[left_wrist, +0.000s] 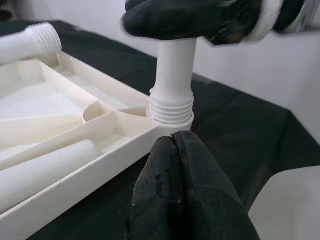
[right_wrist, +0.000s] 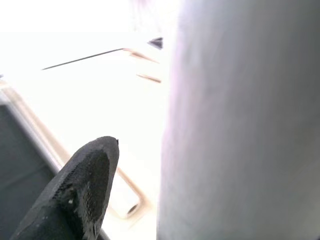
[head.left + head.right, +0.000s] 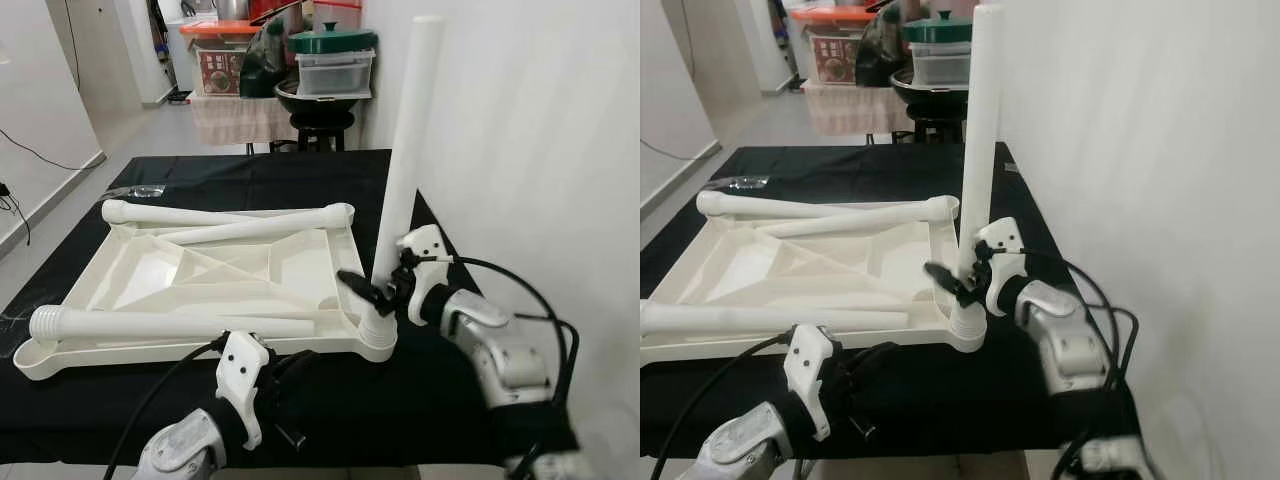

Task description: Building children table

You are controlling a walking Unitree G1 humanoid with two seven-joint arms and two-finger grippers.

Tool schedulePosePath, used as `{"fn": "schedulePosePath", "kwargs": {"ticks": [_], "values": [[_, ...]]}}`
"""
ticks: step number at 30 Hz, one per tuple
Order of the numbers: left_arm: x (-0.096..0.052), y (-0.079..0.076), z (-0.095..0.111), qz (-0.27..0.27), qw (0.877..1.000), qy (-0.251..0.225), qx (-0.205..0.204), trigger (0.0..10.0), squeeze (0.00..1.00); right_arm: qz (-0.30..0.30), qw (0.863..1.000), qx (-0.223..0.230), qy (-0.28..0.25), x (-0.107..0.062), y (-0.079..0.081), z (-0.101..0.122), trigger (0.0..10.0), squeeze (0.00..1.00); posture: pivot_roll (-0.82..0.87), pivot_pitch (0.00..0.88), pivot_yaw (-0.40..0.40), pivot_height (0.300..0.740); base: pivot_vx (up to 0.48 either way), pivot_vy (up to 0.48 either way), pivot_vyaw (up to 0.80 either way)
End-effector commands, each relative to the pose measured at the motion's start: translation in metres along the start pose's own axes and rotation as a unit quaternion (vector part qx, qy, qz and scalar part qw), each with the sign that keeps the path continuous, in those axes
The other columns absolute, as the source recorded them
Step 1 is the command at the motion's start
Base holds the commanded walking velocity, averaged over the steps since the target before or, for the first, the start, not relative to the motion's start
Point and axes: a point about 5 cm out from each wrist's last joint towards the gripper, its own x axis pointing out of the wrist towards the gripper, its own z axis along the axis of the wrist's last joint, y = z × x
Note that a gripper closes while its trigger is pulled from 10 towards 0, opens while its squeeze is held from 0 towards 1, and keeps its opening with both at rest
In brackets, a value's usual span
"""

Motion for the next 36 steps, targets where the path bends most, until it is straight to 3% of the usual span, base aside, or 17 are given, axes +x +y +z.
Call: {"fn": "schedulePosePath", "kwargs": {"ticks": [1, 2, 4, 5, 12, 18, 20, 21, 22, 24, 25, 26, 27, 34, 35, 36], "values": [[0.002, -0.001, -0.006, -0.009, 1.000, 0.012, -0.011, 10.0, 0.00, 0.059, 0.998, -0.004, 0.006, 0.006, 0.001, -0.003, 10.0, 0.00, 0.04, 0.000, -0.021, 0.740, 0.000, 0.000, 0.00], [0.002, -0.001, -0.006, -0.014, 1.000, 0.011, -0.016, 10.0, 0.00, 0.062, 0.998, 0.002, 0.001, 0.008, -0.004, -0.002, 5.8, 0.00, 0.04, 0.000, -0.023, 0.740, 0.000, 0.000, 0.00], [0.002, -0.001, -0.006, -0.014, 1.000, 0.011, -0.016, 10.0, 0.00, 0.062, 0.998, 0.002, 0.001, 0.008, -0.004, -0.002, 5.8, 0.00, 0.04, 0.000, -0.023, 0.740, 0.000, 0.000, 0.00], [0.003, -0.002, -0.007, -0.017, 1.000, 0.011, -0.022, 10.0, 0.00, 0.059, 0.998, 0.010, -0.007, 0.010, -0.009, 0.001, 0.0, 0.00, 0.04, 0.000, -0.023, 0.740, 0.000, 0.000, 0.00], [0.005, -0.002, -0.010, -0.025, 0.999, 0.021, -0.011, 10.0, 0.00, 0.062, 0.998, 0.004, -0.007, 0.014, -0.019, 0.007, 0.0, 0.00, 0.04, 0.002, -0.027, 0.740, 0.000, 0.000, 0.00], [0.006, -0.001, -0.009, -0.013, 1.000, 0.010, -0.008, 10.0, 0.00, -0.008, 0.999, 0.005, 0.051, 0.002, -0.025, -0.019, 0.0, 0.00, 0.02, 0.026, -0.045, 0.740, 0.000, 0.000, 0.00], [0.005, -0.001, -0.008, -0.008, 1.000, 0.003, -0.011, 10.0, 0.00, -0.108, 0.991, 0.015, 0.076, -0.002, -0.023, -0.037, 0.0, 0.00, 0.02, 0.028, -0.052, 0.740, 0.000, 0.000, 0.00], [0.005, -0.001, -0.008, -0.009, 1.000, -0.001, -0.011, 10.0, 0.00, -0.247, 0.964, 0.068, 0.077, -0.003, -0.023, -0.047, 0.0, 0.00, 0.01, 0.035, -0.059, 0.740, 0.000, 0.000, 0.00], [0.005, -0.001, -0.008, -0.009, 1.000, -0.001, -0.011, 10.0, 0.00, -0.247, 0.964, 0.068, 0.077, -0.003, -0.023, -0.047, 0.0, 0.00, 0.01, 0.035, -0.059, 0.740, 0.000, 0.000, 0.00], [0.004, -0.001, -0.006, -0.010, 1.000, -0.006, -0.010, 10.0, 0.00, -0.287, 0.943, 0.144, 0.091, 0.007, 0.033, -0.070, 0.0, 0.00, 0.00, 0.047, -0.051, 0.740, 0.000, 0.000, 0.00], [0.004, -0.001, -0.006, -0.010, 1.000, -0.006, -0.010, 10.0, 0.00, -0.287, 0.943, 0.144, 0.091, 0.007, 0.033, -0.070, 0.0, 0.00, 0.00, 0.047, -0.051, 0.740, 0.000, 0.000, 0.00], [0.004, -0.001, -0.006, -0.010, 1.000, -0.008, -0.009, 10.0, 0.00, -0.277, 0.943, 0.158, 0.096, 0.011, 0.055, -0.074, 0.0, 0.00, 0.00, 0.045, -0.048, 0.740, 0.000, 0.000, 0.00], [0.004, -0.001, -0.006, -0.010, 1.000, -0.009, -0.008, 10.0, 0.00, -0.244, 0.956, 0.140, 0.086, 0.017, 0.065, -0.069, 0.0, 0.00, -0.01, 0.038, -0.039, 0.740, 0.000, 0.000, 0.00], [0.006, 0.000, -0.006, -0.010, 1.000, -0.011, -0.009, 10.0, 0.00, -0.240, 0.960, 0.126, 0.069, 0.021, 0.050, -0.064, 0.0, 0.00, 0.01, 0.033, -0.054, 0.740, 0.000, 0.000, 0.00], [0.007, 0.000, -0.006, -0.006, 1.000, -0.014, -0.010, 10.0, 0.00, -0.247, 0.960, 0.125, 0.053, 0.023, 0.040, -0.058, 10.0, 0.00, 0.01, 0.031, -0.050, 0.740, 0.000, 0.000, 0.00], [0.007, 0.000, -0.006, -0.003, 1.000, -0.016, -0.011, 10.0, 0.00, -0.229, 0.964, 0.134, 0.032, 0.026, 0.034, -0.051, 10.0, 1.00, 0.01, 0.028, -0.050, 0.740, 0.000, 0.000, 0.00]]}}
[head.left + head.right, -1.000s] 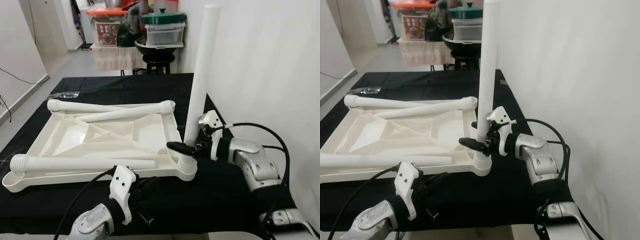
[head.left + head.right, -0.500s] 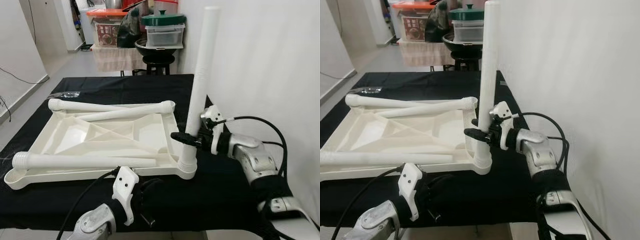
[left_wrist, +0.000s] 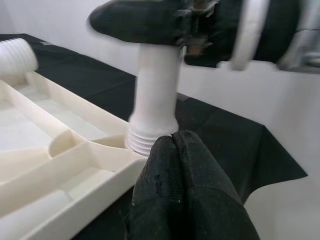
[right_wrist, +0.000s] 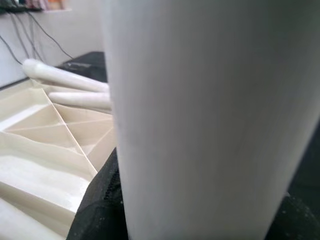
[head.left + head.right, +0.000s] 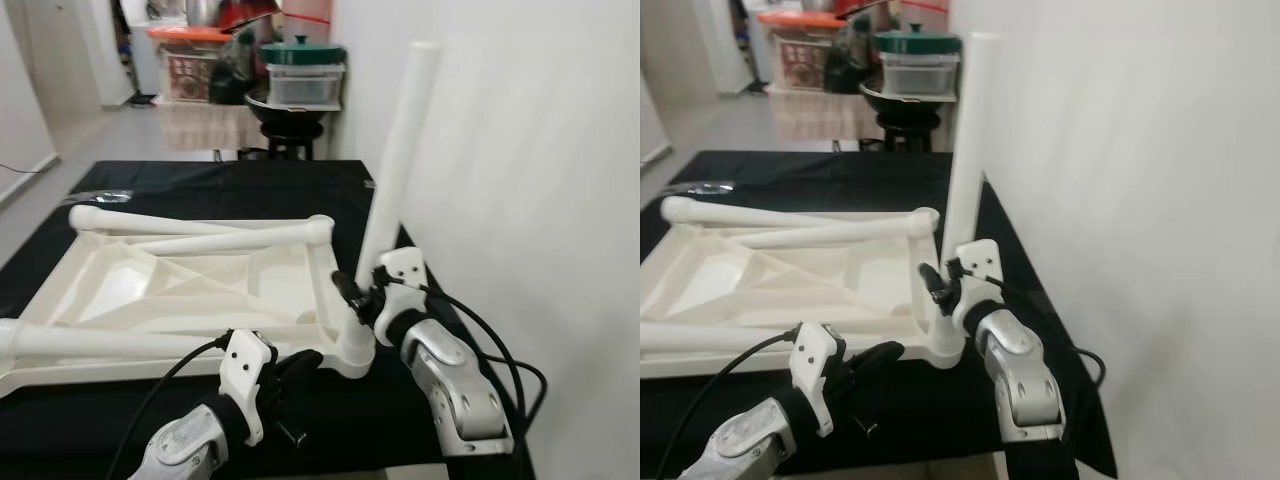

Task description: Building children table

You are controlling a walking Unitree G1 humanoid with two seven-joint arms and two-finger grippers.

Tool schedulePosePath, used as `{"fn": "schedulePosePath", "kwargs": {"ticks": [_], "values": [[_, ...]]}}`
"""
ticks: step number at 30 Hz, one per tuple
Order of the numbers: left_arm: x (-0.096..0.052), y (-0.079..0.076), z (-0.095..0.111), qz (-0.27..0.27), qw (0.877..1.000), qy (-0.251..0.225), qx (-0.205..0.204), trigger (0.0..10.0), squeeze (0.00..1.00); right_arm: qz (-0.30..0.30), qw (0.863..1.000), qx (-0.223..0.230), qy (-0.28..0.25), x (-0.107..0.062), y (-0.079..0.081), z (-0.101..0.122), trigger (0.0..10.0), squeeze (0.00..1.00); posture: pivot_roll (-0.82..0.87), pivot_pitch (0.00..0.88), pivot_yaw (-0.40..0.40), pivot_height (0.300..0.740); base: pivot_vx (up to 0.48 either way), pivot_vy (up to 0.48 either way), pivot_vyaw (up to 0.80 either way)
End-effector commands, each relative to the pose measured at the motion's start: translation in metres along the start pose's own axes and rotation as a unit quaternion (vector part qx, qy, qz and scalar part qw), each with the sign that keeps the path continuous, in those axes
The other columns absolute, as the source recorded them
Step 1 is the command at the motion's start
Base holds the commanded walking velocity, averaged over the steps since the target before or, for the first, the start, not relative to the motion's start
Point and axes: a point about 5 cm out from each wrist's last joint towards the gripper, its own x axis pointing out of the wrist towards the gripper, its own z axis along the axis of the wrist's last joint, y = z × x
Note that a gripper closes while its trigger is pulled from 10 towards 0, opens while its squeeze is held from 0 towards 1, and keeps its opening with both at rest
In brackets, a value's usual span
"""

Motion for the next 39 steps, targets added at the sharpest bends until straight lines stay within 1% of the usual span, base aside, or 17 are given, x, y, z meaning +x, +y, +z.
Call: {"fn": "schedulePosePath", "kwargs": {"ticks": [1, 3, 6, 7, 9, 10, 11, 13, 14, 15, 16, 22, 23, 24, 25, 34, 39], "values": [[0.000, 0.000, -0.004, 0.004, 1.000, 0.003, -0.003, 10.0, 0.00, -0.019, 0.997, 0.037, 0.058, -0.004, -0.013, -0.029, 10.0, 1.00, 0.01, 0.028, -0.050, 0.740, 0.000, 0.000, 0.00], [0.001, 0.000, -0.004, 0.009, 1.000, 0.001, -0.006, 10.0, 0.00, 0.039, 0.998, 0.034, 0.034, 0.004, -0.014, -0.015, 10.0, 1.00, 0.01, 0.020, -0.049, 0.740, 0.000, 0.000, 0.00], [0.002, 0.000, -0.004, 0.009, 1.000, 0.000, -0.006, 10.0, 0.00, 0.066, 0.997, 0.023, 0.022, 0.006, -0.015, -0.007, 10.0, 1.00, 0.02, 0.014, -0.052, 0.740, 0.000, 0.000, 0.00], [0.003, 0.000, -0.004, 0.007, 1.000, 0.001, -0.007, 10.0, 0.00, 0.100, 0.995, 0.012, 0.012, 0.008, -0.018, 0.002, 10.0, 1.00, 0.02, 0.009, -0.052, 0.740, 0.000, 0.000, 0.00], [0.003, 0.000, -0.004, 0.007, 1.000, 0.001, -0.007, 10.0, 0.00, 0.100, 0.995, 0.012, 0.012, 0.008, -0.018, 0.002, 10.0, 1.00, 0.02, 0.009, -0.052, 0.740, 0.000, 0.000, 0.00], [0.003, 0.000, -0.005, 0.006, 1.000, 0.001, -0.006, 10.0, 0.00, 0.153, 0.988, -0.005, 0.002, 0.006, -0.019, 0.011, 10.0, 0.00, 0.02, 0.005, -0.052, 0.740, 0.000, 0.000, 0.00], [0.004, 0.000, -0.005, 0.005, 1.000, 0.001, -0.006, 10.0, 0.00, 0.214, 0.976, -0.034, -0.004, 0.002, -0.022, 0.020, 10.0, 0.00, 0.03, 0.002, -0.049, 0.740, 0.000, 0.000, 0.00], [0.004, 0.000, -0.005, 0.005, 1.000, 0.001, -0.006, 10.0, 0.00, 0.214, 0.976, -0.034, -0.004, 0.002, -0.022, 0.020, 10.0, 0.00, 0.03, 0.002, -0.049, 0.740, 0.000, 0.000, 0.00], [0.005, 0.000, -0.005, 0.005, 1.000, 0.001, -0.006, 10.0, 0.00, 0.260, 0.964, -0.056, -0.004, -0.002, -0.025, 0.027, 10.0, 0.00, 0.04, 0.000, -0.049, 0.740, 0.000, 0.000, 0.00], [0.005, 0.000, -0.005, 0.005, 1.000, 0.001, -0.006, 10.0, 0.00, 0.260, 0.964, -0.056, -0.004, -0.002, -0.025, 0.027, 10.0, 0.00, 0.04, 0.000, -0.049, 0.740, 0.000, 0.000, 0.00], [0.005, 0.001, -0.006, 0.004, 1.000, 0.001, -0.005, 10.0, 0.00, 0.294, 0.953, -0.072, -0.001, -0.005, -0.029, 0.033, 10.0, 0.00, 0.05, 0.000, -0.052, 0.740, 0.000, 0.000, 0.00], [0.006, 0.001, -0.007, 0.002, 1.000, 0.003, -0.003, 10.0, 0.00, 0.319, 0.946, -0.063, 0.000, 0.005, -0.049, 0.043, 9.9, 0.00, 0.07, 0.000, -0.066, 0.740, 0.000, 0.000, 0.00], [0.006, 0.002, -0.007, 0.003, 1.000, 0.004, -0.002, 10.0, 0.00, 0.322, 0.946, -0.050, 0.003, 0.008, -0.054, 0.043, 1.0, 0.00, 0.07, 0.000, -0.070, 0.740, 0.000, 0.000, 0.00], [0.006, 0.002, -0.007, 0.003, 1.000, 0.003, -0.002, 10.0, 0.00, 0.322, 0.946, -0.046, 0.006, 0.009, -0.056, 0.043, 1.0, 0.00, 0.07, 0.000, -0.070, 0.740, 0.000, 0.000, 0.00], [0.007, 0.001, -0.007, 0.004, 1.000, 0.003, -0.002, 10.0, 0.00, 0.314, 0.948, -0.047, 0.012, 0.010, -0.058, 0.040, 0.0, 0.00, 0.07, 0.000, -0.073, 0.740, 0.000, 0.000, 0.00], [0.007, 0.002, -0.007, 0.004, 1.000, 0.001, -0.001, 10.0, 0.00, 0.307, 0.951, -0.035, 0.016, 0.006, -0.062, 0.024, 0.0, 0.00, 0.07, 0.000, -0.066, 0.740, 0.000, 0.000, 0.00], [0.006, 0.002, -0.007, 0.001, 1.000, 0.000, -0.005, 10.0, 0.00, 0.254, 0.967, -0.017, 0.029, 0.002, -0.065, 0.002, 0.0, 0.00, 0.07, 0.002, -0.064, 0.740, 0.000, 0.000, 0.00]]}}
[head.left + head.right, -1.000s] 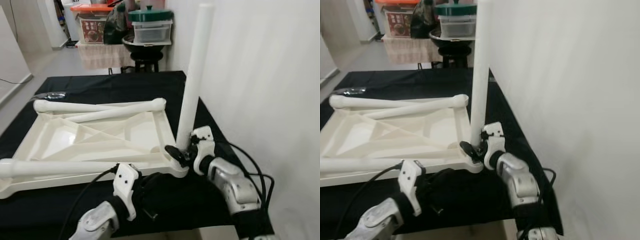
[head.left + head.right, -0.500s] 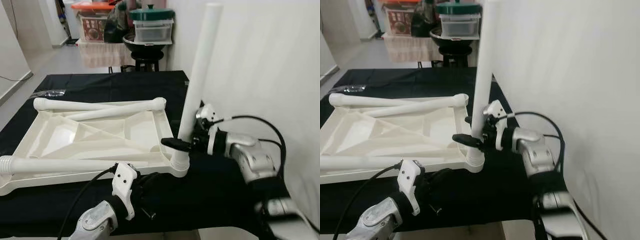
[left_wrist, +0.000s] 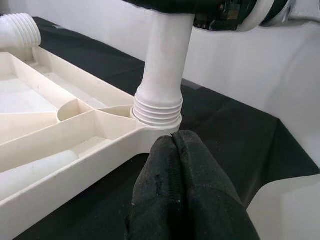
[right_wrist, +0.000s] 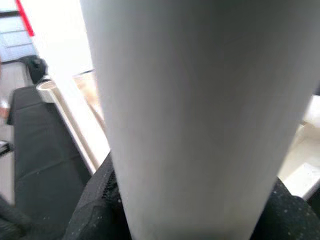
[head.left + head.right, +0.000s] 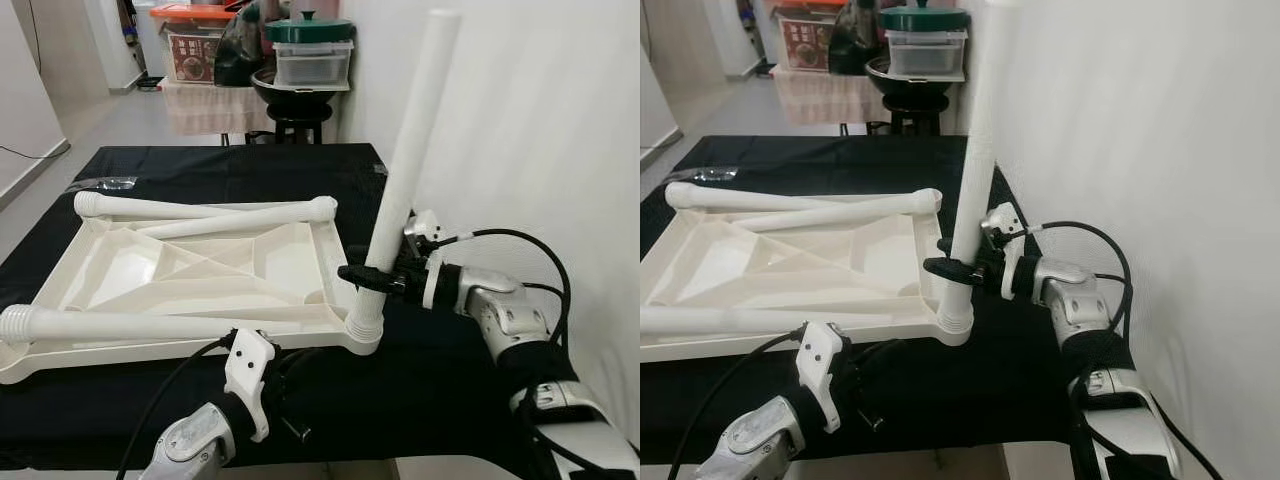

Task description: Building children table

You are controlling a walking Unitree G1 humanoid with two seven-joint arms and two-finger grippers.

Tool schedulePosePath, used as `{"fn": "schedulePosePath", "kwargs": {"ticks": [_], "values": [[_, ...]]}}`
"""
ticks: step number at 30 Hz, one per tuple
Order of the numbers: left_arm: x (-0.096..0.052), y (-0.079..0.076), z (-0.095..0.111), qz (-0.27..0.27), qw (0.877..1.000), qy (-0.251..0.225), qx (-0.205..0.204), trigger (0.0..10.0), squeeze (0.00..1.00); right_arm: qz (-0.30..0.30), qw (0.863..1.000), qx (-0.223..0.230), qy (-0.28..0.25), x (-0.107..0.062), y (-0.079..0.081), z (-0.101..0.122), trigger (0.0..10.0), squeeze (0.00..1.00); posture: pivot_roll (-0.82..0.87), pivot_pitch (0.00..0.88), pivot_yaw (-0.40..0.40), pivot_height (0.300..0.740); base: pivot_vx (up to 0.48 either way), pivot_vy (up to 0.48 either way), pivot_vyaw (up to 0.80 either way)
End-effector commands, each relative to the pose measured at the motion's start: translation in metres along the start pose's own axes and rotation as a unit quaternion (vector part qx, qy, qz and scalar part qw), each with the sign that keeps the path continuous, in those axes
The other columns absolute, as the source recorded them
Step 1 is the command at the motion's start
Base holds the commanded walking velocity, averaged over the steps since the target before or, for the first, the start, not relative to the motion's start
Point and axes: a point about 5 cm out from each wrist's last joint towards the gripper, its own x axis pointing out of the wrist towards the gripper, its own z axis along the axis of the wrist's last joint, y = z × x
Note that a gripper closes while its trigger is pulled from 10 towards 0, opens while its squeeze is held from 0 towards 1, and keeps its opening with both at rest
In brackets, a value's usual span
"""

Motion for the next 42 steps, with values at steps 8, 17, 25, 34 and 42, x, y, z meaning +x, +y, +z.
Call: {"fn": "schedulePosePath", "kwargs": {"ticks": [8, 17, 25, 34, 42], "values": [[-0.005, 0.007, 0.002, 0.002, 1.000, -0.001, -0.001, 10.0, 0.00, -0.322, 0.941, 0.091, 0.055, 0.017, 0.074, -0.064, 0.0, 0.00, 0.03, 0.019, -0.022, 0.740, 0.000, 0.000, 0.00], [-0.004, 0.008, 0.001, -0.006, 1.000, 0.009, 0.003, 10.0, 0.00, -0.321, 0.942, 0.076, 0.067, 0.026, 0.064, -0.060, 5.3, 0.00, 0.06, 0.013, -0.022, 0.740, 0.000, 0.000, 0.00], [-0.003, 0.009, 0.001, -0.005, 1.000, 0.009, 0.002, 10.0, 0.00, -0.190, 0.980, 0.062, -0.006, 0.030, 0.064, -0.024, 10.0, 0.88, 0.06, 0.004, -0.025, 0.740, 0.000, 0.000, 0.00], [0.003, 0.006, -0.001, -0.008, 1.000, 0.007, -0.001, 10.0, 0.00, 0.034, 0.999, -0.028, 0.003, 0.023, 0.039, -0.005, 10.0, 0.00, 0.08, 0.000, -0.059, 0.740, 0.000, 0.000, 0.00], [0.006, 0.004, -0.003, -0.008, 1.000, 0.007, -0.001, 10.0, 0.00, 0.046, 0.999, -0.017, 0.007, 0.025, 0.021, 0.004, 0.0, 0.00, 0.09, 0.000, -0.071, 0.740, 0.000, 0.000, 0.00]]}}
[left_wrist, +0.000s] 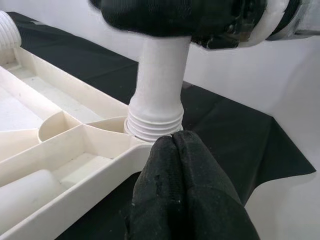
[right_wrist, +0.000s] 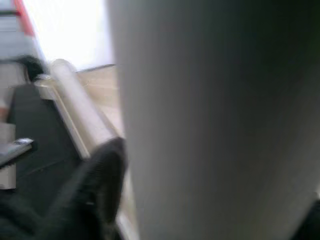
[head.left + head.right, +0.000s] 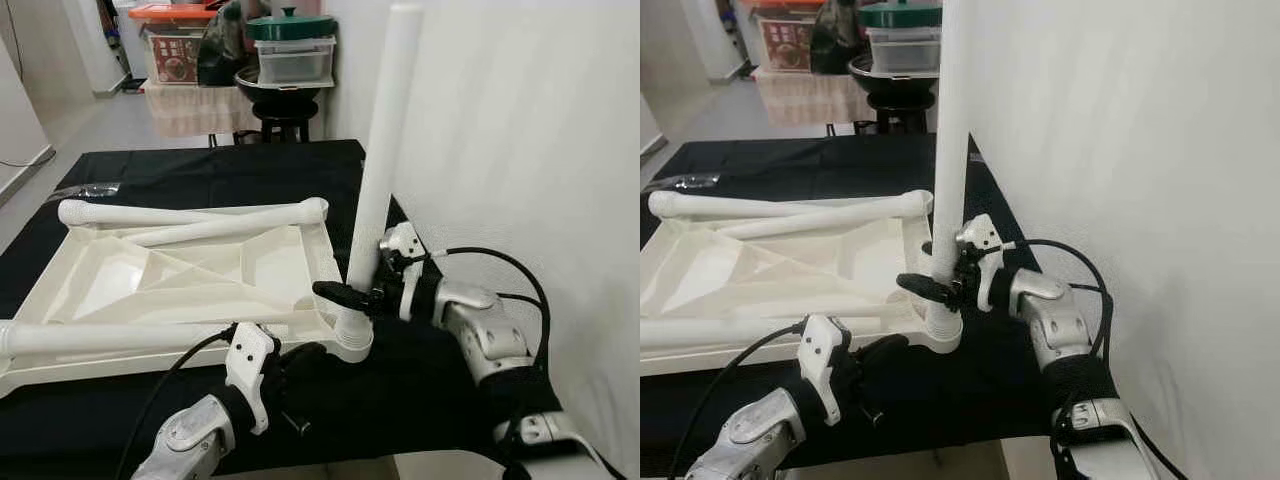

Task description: Building children table

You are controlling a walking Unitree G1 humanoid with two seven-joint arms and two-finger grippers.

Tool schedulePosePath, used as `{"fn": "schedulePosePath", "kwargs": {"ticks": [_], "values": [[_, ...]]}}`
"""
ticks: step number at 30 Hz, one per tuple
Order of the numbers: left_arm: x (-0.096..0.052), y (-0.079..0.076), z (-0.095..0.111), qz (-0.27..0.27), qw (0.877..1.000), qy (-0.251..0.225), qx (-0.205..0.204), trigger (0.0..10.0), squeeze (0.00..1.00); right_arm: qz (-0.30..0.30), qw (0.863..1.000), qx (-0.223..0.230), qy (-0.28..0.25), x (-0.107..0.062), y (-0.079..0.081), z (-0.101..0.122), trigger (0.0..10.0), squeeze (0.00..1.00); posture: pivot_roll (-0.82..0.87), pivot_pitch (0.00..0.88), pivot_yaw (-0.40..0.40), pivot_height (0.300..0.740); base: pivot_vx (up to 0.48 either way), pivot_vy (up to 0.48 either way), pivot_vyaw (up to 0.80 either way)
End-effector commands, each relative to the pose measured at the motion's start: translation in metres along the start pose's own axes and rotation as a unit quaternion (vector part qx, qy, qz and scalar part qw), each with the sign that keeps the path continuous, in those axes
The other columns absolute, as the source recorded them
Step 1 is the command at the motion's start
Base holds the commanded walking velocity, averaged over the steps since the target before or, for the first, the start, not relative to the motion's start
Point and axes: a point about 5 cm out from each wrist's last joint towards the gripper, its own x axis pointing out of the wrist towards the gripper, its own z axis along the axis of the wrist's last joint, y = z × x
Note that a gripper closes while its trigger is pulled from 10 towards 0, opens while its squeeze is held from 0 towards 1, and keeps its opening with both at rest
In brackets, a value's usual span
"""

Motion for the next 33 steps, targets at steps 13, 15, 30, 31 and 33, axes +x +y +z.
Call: {"fn": "schedulePosePath", "kwargs": {"ticks": [13, 15, 30, 31, 33], "values": [[0.002, -0.005, -0.005, -0.005, 1.000, 0.005, -0.006, 10.0, 0.00, -0.031, 0.999, -0.007, 0.004, -0.013, -0.013, -0.005, 0.0, 0.00, 0.06, 0.000, -0.068, 0.740, 0.000, 0.000, 0.00], [0.001, -0.005, -0.005, -0.005, 1.000, 0.004, -0.008, 10.0, 0.00, -0.157, 0.987, -0.012, 0.035, -0.018, -0.016, -0.022, 0.0, 0.00, 0.06, 0.000, -0.073, 0.740, 0.000, 0.000, 0.00], [-0.001, 0.000, -0.004, -0.006, 1.000, 0.004, -0.011, 10.0, 0.00, -0.368, 0.927, 0.054, 0.054, 0.009, 0.035, -0.056, 10.0, 0.00, 0.03, 0.000, -0.036, 0.740, 0.000, 0.000, 0.00], [-0.001, 0.000, -0.004, -0.006, 1.000, 0.004, -0.011, 10.0, 0.00, -0.368, 0.927, 0.054, 0.054, 0.009, 0.035, -0.056, 10.0, 0.00, 0.03, 0.000, -0.036, 0.740, 0.000, 0.000, 0.00], [-0.001, 0.000, -0.003, 0.001, 1.000, 0.001, -0.010, 10.0, 0.00, -0.320, 0.945, 0.068, 0.018, 0.018, 0.033, -0.044, 10.0, 1.00, 0.04, 0.000, -0.041, 0.740, 0.000, 0.000, 0.00]]}}
